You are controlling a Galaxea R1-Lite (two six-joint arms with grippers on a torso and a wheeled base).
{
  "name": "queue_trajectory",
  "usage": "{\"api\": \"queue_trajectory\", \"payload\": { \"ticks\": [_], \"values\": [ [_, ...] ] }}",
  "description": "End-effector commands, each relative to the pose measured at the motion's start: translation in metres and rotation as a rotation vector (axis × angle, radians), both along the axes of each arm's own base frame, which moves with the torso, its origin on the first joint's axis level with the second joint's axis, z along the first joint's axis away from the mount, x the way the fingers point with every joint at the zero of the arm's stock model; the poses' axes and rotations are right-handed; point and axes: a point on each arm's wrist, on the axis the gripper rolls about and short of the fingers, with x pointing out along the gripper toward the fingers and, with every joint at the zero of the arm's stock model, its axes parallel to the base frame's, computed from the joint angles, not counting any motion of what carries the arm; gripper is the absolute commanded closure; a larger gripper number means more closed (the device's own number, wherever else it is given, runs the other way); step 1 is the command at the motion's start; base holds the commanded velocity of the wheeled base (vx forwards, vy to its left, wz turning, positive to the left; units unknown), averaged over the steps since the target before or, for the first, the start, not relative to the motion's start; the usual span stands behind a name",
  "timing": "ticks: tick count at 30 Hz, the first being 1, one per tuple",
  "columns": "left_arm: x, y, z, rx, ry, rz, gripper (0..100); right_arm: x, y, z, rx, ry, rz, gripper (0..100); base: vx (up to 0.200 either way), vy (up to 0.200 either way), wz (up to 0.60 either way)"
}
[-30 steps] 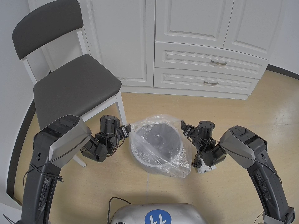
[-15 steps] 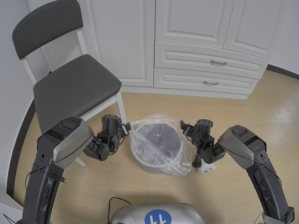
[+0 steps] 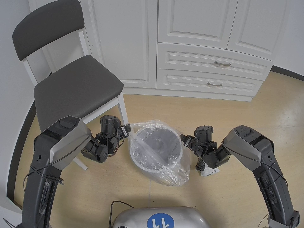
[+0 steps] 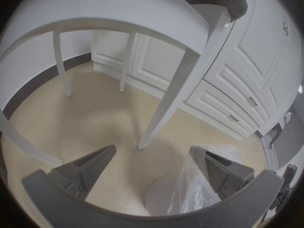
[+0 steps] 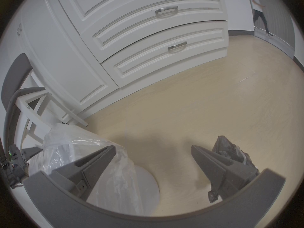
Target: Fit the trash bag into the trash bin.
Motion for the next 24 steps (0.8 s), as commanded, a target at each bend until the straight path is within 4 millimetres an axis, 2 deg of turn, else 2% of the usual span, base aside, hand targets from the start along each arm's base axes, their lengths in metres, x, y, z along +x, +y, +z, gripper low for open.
{"api": "queue_trajectory", "payload": {
  "ticks": [1,7,13,24],
  "values": [
    [0.0,0.004,0.011,-0.006,-0.017,0.008,0,-0.013,0.006,0.011,0.004,0.024,0.044,0,0.0,0.0,0.0],
    [0.002,0.006,0.012,-0.008,-0.021,0.012,0,-0.015,0.011,0.011,0.016,0.015,0.063,0,0.0,0.0,0.0],
    [0.004,0.006,0.008,-0.013,-0.021,0.012,0,-0.006,0.011,0.014,0.071,-0.04,0.038,0,0.0,0.0,0.0],
    [0.027,0.008,-0.005,-0.036,-0.067,0.035,0,0.005,0.016,0.008,0.079,-0.077,0.02,0,0.0,0.0,0.0]
  ]
}}
